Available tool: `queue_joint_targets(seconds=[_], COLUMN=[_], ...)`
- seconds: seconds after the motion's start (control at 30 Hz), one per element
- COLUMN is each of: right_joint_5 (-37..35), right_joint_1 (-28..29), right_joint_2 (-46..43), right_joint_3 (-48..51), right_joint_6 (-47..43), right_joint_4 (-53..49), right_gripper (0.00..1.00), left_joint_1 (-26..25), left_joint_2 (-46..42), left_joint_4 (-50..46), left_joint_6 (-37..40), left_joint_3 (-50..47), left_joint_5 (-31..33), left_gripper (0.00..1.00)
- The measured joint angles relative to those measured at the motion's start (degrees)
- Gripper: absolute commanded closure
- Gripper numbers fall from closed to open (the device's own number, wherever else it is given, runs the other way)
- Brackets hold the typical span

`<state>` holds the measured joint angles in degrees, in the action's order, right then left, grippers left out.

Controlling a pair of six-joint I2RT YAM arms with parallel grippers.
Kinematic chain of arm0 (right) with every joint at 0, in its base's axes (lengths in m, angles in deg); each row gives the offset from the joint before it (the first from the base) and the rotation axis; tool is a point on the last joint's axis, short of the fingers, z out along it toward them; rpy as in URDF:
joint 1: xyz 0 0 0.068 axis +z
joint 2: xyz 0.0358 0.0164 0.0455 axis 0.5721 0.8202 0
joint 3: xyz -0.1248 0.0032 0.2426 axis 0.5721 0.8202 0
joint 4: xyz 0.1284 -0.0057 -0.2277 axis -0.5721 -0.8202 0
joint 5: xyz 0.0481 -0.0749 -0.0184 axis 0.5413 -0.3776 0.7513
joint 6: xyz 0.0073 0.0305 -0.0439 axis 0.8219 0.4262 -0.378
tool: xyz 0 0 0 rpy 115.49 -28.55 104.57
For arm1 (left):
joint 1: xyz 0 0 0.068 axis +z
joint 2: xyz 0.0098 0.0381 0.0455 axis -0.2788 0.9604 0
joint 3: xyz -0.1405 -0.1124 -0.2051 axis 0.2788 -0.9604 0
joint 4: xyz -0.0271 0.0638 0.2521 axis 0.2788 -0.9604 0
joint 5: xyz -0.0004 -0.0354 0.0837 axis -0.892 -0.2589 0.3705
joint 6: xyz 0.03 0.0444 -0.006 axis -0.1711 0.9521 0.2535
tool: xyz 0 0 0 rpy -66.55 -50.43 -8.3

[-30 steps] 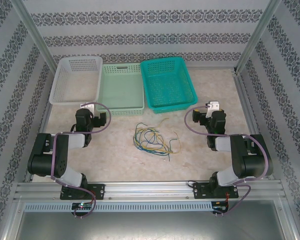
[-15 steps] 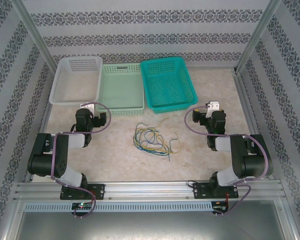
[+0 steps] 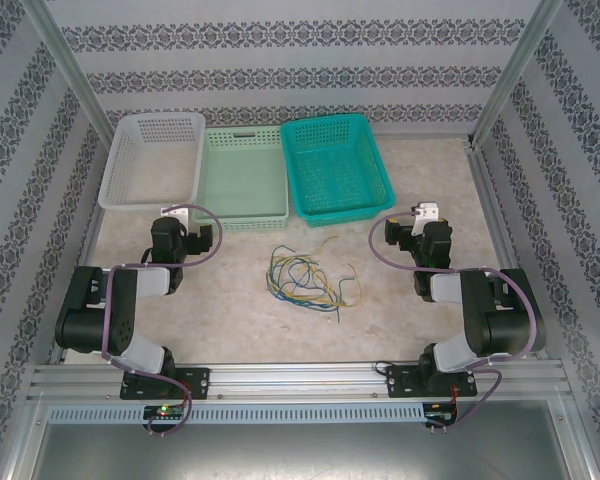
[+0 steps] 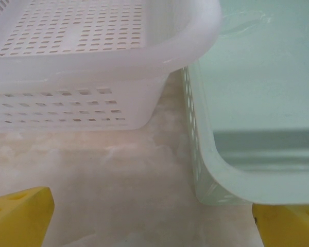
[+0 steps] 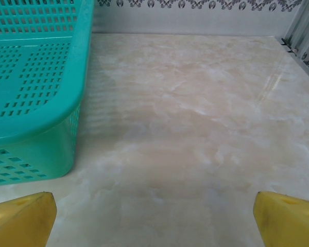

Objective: Untangle the cables

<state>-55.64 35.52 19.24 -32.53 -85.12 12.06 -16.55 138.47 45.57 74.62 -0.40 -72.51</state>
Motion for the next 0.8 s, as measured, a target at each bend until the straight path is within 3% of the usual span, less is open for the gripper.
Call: queue_joint_targets(seconds=[0.13, 0.47, 0.8], right_joint_5=[0.63, 4.87, 16.98], right_joint_1=[0.00, 1.88, 3.28], right_joint_2=[-1.33, -16.92, -22.88], right_joint_3=[-1.53, -11.74, -14.40], right_joint_6=[0.09, 5.09, 19.43], right_joint_4=[-3.56, -31.61, -54.90], right_gripper=[0.02, 0.08, 0.17], left_joint_1=[-0.02, -4.13, -6.23], left_joint_2=[-0.79, -16.57, -23.37], left_joint_4=[-4.39, -18.56, -35.45], left_joint_6=[-0.02, -4.35, -11.26], left_joint_3=[2.27, 4.52, 5.44], left_joint_5=[0.11, 5.86, 6.34], left_gripper=[0.00, 0.00, 0.00])
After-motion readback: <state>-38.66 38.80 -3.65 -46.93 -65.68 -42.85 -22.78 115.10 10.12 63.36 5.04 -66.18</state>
